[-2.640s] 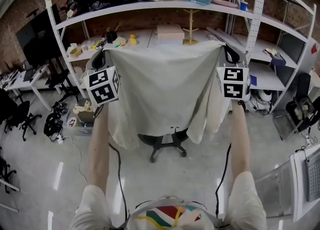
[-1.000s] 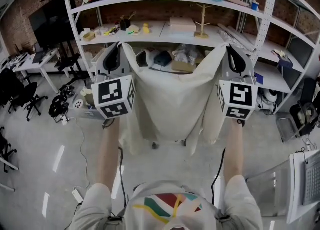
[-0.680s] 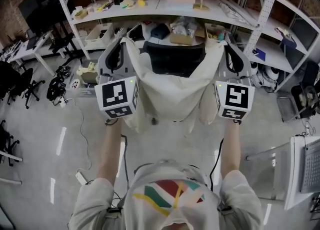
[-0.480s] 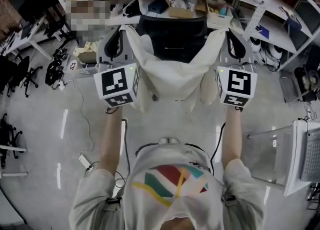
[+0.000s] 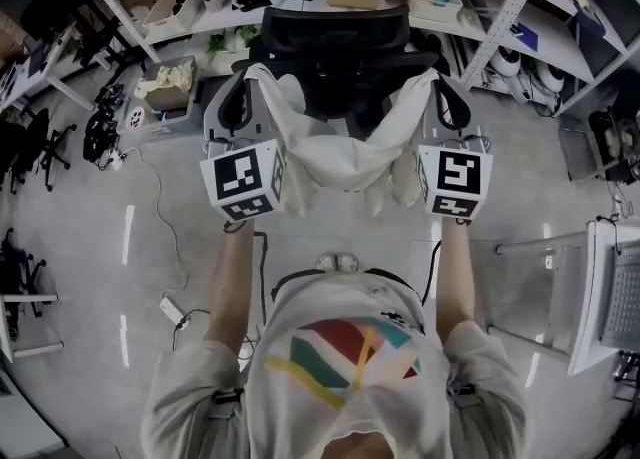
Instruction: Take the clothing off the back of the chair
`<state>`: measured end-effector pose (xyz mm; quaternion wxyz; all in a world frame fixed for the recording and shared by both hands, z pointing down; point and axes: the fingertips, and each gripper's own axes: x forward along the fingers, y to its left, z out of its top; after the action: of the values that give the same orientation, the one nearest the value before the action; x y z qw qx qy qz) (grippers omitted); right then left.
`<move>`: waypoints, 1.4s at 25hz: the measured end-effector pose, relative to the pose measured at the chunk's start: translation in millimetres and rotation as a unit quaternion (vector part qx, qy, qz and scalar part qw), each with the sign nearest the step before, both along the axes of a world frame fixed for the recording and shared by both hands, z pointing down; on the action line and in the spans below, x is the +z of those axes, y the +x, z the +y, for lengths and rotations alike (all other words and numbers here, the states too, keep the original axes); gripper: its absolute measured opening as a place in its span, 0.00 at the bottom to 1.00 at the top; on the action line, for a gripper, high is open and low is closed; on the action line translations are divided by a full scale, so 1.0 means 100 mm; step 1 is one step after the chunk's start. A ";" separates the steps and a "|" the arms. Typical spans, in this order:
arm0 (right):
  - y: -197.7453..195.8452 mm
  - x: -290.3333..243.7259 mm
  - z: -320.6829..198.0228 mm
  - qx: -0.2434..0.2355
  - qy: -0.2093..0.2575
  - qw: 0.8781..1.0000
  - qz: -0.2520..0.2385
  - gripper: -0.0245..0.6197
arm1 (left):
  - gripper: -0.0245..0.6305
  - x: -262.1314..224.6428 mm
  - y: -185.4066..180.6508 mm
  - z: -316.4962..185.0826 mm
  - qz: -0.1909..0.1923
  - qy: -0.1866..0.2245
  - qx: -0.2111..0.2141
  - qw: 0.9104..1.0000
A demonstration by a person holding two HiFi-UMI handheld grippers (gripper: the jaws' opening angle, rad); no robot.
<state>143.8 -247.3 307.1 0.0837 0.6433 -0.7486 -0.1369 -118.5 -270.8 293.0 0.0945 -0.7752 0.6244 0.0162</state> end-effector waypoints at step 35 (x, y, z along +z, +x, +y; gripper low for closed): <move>-0.08 0.64 -0.05 -0.001 -0.060 0.998 -0.017 0.05 | 0.06 0.59 0.08 -0.01 0.005 -0.048 -0.004 0.999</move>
<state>136.0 -252.2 370.8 0.1096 0.6384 -0.7576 -0.0808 -110.4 -272.3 351.6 0.0535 -0.7761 0.6282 -0.0104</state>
